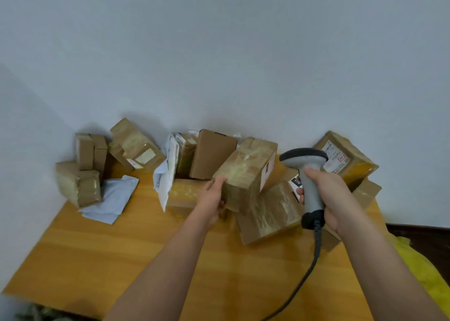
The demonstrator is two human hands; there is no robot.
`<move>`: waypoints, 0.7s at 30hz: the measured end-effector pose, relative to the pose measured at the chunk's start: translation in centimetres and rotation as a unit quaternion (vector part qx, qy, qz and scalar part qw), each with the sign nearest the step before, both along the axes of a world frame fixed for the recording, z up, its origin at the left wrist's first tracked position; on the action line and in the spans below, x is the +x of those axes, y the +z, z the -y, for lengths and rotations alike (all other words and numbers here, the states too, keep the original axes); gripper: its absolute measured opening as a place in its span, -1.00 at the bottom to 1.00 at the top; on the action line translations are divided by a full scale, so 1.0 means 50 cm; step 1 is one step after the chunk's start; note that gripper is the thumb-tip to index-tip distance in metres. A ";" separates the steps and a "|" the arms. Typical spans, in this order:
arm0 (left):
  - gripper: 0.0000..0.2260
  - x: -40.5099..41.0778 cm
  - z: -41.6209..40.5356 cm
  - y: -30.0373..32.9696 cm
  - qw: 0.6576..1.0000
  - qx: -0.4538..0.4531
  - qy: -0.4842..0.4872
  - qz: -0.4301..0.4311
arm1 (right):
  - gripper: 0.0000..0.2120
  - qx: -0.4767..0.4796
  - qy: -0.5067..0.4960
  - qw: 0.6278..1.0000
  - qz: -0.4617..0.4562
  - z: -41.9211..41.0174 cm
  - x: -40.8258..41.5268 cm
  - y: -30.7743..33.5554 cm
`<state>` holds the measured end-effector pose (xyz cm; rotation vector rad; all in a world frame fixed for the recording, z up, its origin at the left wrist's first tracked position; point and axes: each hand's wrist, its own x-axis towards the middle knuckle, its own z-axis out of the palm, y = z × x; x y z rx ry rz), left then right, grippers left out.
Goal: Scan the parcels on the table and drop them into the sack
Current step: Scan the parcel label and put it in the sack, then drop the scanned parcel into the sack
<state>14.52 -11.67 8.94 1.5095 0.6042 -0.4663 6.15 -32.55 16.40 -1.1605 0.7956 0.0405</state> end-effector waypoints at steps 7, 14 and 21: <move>-0.43 -0.052 -0.097 0.043 0.954 -0.287 0.042 -0.073 | -0.54 -0.009 -0.068 0.997 0.034 -0.089 0.036 -0.005; -0.57 -0.081 -0.146 0.076 0.953 -0.272 -0.122 -0.054 | -0.12 -0.137 0.010 0.987 0.082 -0.159 0.036 0.001; -0.55 -0.076 -0.185 0.100 0.975 -0.112 -0.189 0.009 | -0.09 -0.206 0.100 0.970 0.084 -0.187 0.021 -0.005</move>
